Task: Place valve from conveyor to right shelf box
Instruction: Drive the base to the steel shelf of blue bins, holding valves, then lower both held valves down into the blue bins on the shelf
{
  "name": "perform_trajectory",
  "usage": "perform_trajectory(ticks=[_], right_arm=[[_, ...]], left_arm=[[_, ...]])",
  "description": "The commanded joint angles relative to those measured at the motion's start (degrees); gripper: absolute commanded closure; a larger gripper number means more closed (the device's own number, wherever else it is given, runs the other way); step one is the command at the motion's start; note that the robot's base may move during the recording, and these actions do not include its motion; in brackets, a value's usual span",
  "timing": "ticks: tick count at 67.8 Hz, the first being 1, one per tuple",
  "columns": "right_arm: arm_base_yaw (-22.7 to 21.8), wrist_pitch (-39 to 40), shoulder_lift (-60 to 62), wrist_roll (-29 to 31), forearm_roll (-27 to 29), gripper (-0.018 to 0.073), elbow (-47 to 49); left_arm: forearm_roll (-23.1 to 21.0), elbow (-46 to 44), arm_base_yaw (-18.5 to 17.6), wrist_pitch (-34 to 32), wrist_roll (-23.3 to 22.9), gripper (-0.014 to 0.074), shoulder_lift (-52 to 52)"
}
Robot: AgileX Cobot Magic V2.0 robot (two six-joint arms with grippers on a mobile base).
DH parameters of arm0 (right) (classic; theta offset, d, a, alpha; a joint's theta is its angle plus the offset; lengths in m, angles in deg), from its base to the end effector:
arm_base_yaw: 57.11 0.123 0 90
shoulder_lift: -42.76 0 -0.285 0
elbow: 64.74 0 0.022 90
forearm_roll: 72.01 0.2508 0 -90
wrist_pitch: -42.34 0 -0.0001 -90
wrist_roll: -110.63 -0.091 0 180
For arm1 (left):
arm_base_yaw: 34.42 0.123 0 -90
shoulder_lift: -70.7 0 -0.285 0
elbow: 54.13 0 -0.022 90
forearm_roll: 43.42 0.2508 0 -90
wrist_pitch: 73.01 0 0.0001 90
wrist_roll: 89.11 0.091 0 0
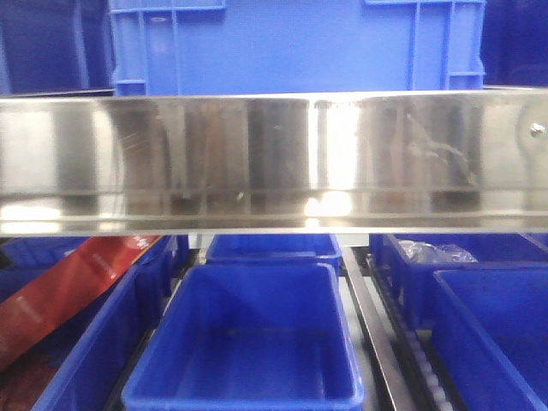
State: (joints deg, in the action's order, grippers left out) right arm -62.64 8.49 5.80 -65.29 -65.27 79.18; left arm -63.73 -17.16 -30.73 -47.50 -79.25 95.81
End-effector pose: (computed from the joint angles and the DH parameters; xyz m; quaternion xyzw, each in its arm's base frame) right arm 0.0928 -0.0030 0.3624 0.0299 0.8016 0.0054 0.5971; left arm 0.0438 -0.0108 0.3867 -0.0186 0.6832 -0.0824 0.7253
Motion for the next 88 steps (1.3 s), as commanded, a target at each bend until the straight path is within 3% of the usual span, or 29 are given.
perform_trajectory(ticks=[1,88], right_arm=[[-0.02,4.72,0.5,0.35,-0.23,0.0721,0.65],[-0.02,4.72,0.5,0.35,-0.23,0.0721,0.65]], left_arm=[[-0.72,-0.37,0.0,-2.52,-0.01,0.0707,-0.33],[-0.72,-0.37,0.0,-2.52,-0.01,0.0707,-0.33]])
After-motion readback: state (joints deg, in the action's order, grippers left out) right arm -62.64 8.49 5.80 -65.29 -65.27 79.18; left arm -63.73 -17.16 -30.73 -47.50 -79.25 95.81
